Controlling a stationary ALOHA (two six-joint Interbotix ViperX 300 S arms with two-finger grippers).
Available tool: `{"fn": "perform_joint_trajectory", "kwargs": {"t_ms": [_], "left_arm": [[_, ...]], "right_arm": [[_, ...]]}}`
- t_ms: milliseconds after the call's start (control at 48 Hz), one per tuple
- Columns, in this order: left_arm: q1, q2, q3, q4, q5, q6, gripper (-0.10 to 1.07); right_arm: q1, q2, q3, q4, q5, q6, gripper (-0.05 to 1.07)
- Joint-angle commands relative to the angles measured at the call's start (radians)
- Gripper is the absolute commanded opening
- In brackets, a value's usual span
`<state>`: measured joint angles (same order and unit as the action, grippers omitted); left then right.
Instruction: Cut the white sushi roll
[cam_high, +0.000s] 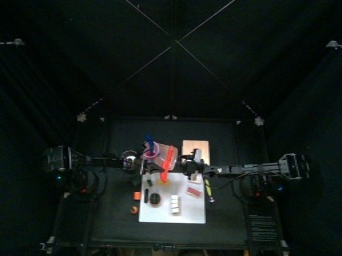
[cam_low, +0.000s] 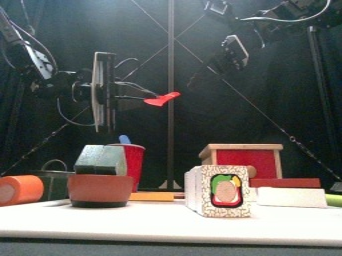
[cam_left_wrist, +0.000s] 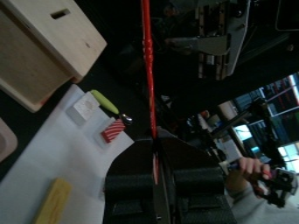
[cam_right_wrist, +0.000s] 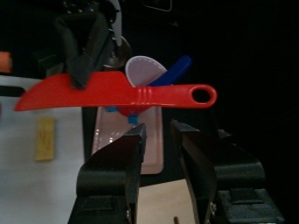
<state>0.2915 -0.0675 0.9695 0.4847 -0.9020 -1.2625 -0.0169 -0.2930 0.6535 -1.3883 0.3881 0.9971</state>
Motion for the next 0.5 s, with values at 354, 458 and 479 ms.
{"fn": "perform_joint_trajectory", "kwargs": {"t_ms": [354, 458, 479], "left_arm": [[0.006, -0.018, -0.009, 0.055, -0.138, -0.253, 0.32], [0.006, -0.018, -0.011, 0.06, -0.155, -0.293, 0.32], [0.006, -0.018, -0.011, 0.06, -0.156, -0.299, 0.32]], "right_arm": [[0.077, 0.081, -0.078, -0.264, 0.17, -0.003, 0.93], [0.089, 0.1, -0.081, -0.319, 0.202, -0.002, 0.93], [0.091, 0.103, -0.084, -0.324, 0.204, -0.002, 0.93]]}}
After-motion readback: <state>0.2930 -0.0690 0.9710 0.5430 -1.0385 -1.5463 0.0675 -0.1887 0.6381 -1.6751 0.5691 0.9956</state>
